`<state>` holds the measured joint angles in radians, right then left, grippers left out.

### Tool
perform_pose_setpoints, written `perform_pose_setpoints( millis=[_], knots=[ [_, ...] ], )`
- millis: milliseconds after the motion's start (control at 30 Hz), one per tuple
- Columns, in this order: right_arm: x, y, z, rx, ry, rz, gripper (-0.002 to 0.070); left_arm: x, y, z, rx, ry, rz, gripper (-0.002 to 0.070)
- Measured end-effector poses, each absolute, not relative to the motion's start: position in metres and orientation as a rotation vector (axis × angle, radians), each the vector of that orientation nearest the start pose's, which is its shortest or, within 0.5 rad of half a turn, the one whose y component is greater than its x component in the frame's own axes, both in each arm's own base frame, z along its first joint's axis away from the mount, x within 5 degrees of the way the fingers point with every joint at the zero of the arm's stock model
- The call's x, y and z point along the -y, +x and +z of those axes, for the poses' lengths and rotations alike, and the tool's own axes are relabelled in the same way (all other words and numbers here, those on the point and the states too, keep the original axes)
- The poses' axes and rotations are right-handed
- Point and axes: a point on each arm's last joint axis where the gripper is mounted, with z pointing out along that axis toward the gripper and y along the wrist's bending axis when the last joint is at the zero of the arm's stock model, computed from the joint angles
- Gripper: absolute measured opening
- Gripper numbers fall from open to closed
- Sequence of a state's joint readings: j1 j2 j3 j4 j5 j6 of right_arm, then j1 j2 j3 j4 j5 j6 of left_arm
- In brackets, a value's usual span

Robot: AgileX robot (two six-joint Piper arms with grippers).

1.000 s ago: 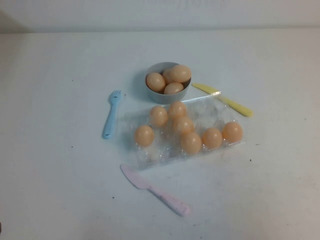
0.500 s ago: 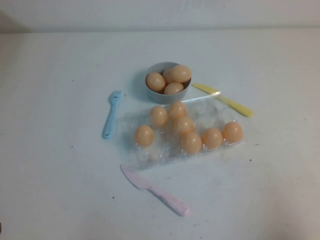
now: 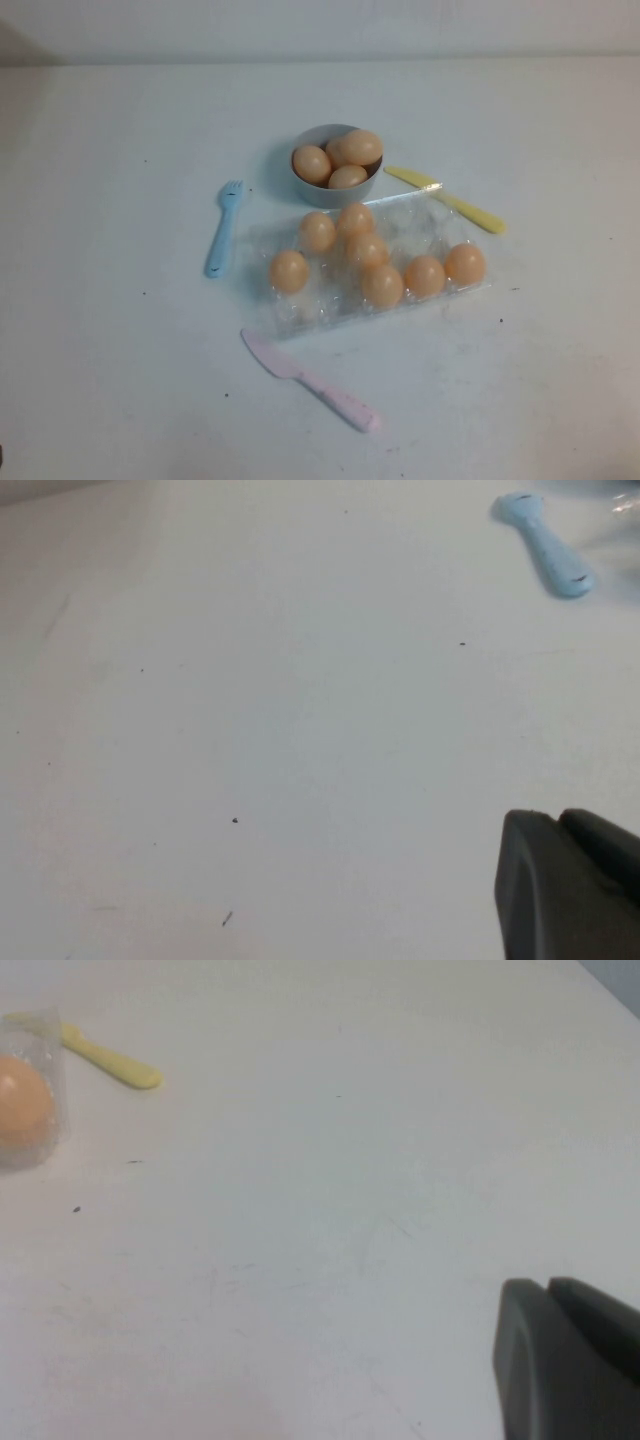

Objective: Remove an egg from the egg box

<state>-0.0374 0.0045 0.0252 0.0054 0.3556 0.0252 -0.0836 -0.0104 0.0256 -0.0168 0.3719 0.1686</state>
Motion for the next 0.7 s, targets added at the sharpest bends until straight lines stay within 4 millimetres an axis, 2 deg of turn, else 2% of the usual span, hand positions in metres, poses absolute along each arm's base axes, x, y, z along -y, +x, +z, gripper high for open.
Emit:
perform_pose_setpoints(
  millis=[700],
  knots=[
    [0.0018,0.0536,0.1719,-1.873,0.071,0.001,-0.0016,0.0049,0.0524,0.1717,-1.857,0.225,0.042,-0.0006]
  ],
)
